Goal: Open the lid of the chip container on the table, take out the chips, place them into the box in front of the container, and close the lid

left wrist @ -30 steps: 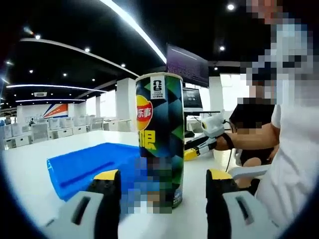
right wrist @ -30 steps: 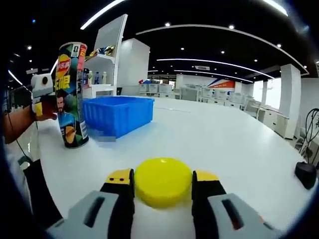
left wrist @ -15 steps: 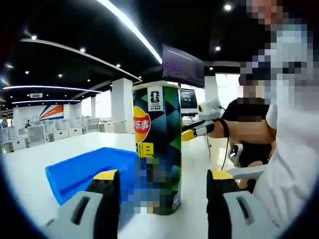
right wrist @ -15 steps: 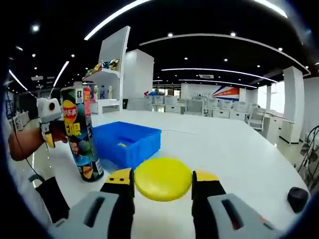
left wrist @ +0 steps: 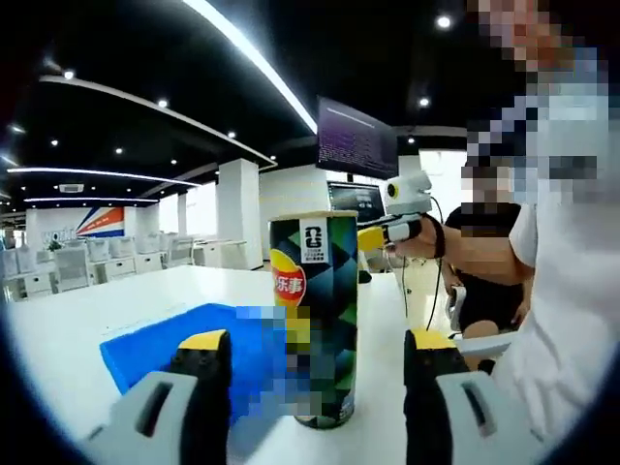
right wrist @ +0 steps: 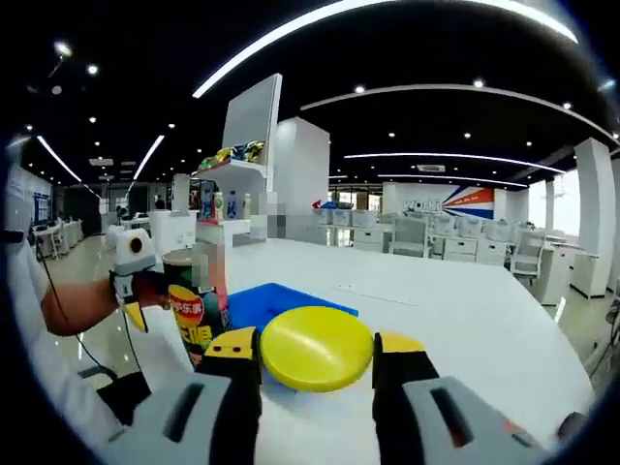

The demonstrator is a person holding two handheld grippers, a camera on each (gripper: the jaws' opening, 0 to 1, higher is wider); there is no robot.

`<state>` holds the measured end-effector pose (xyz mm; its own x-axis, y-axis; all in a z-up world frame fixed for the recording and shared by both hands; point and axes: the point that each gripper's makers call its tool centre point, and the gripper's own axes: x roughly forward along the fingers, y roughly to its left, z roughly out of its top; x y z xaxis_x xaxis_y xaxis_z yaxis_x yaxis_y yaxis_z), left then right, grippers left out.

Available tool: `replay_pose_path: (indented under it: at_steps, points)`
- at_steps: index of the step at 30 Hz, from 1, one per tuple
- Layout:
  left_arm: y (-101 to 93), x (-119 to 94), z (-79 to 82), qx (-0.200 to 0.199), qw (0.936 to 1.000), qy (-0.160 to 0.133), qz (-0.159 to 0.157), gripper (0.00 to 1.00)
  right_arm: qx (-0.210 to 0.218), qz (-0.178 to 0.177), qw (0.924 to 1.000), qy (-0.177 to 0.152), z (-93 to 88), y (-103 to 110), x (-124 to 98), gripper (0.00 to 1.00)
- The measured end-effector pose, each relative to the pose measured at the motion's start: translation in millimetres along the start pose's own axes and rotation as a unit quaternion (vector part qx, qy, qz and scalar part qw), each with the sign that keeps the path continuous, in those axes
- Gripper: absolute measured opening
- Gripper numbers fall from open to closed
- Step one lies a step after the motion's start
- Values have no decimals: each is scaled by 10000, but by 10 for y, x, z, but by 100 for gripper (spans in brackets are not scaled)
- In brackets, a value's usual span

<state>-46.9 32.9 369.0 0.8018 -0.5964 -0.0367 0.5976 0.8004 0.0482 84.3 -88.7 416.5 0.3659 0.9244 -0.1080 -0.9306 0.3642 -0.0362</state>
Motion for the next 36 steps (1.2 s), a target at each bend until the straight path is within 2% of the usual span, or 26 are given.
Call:
replay_pose_path:
  at_steps: [3, 7, 15, 18, 21, 22, 26, 29, 31, 36]
  points:
    - [23, -15, 59, 9, 10000, -9, -16, 73, -39, 181, 9998, -103, 169, 102, 31, 45]
    - [55, -35, 147, 6, 10000, -54, -40, 73, -91, 382, 9992, -125, 303, 206, 81, 45]
    - [100, -61, 305, -1, 10000, -39, -43, 72, -82, 806, 9967, -77, 459, 455, 197, 45]
    - [100, -55, 326, -33, 9999, -69, -65, 72, 61, 1178, 9930, -74, 516, 641, 248, 45]
    - [79, -54, 336, -92, 9998, -44, -177, 70, -84, 1340, 9907, -210, 605, 751, 284, 45]
    - [73, -55, 345, -121, 9997, -31, -211, 69, -197, 1414, 9896, -186, 621, 806, 301, 45]
    - [108, -78, 431, -207, 9996, -61, -158, 66, -199, 1604, 9867, -157, 699, 939, 389, 45]
    - [123, -101, 525, -245, 9994, -184, -166, 67, -278, 1730, 9845, -55, 687, 1028, 463, 45]
    - [123, -103, 578, -131, 9994, -264, -175, 69, -264, 1836, 9827, 17, 663, 1089, 510, 45]
    - [103, -102, 581, -109, 9996, -137, -199, 69, -309, 1989, 9794, 172, 587, 1194, 585, 45]
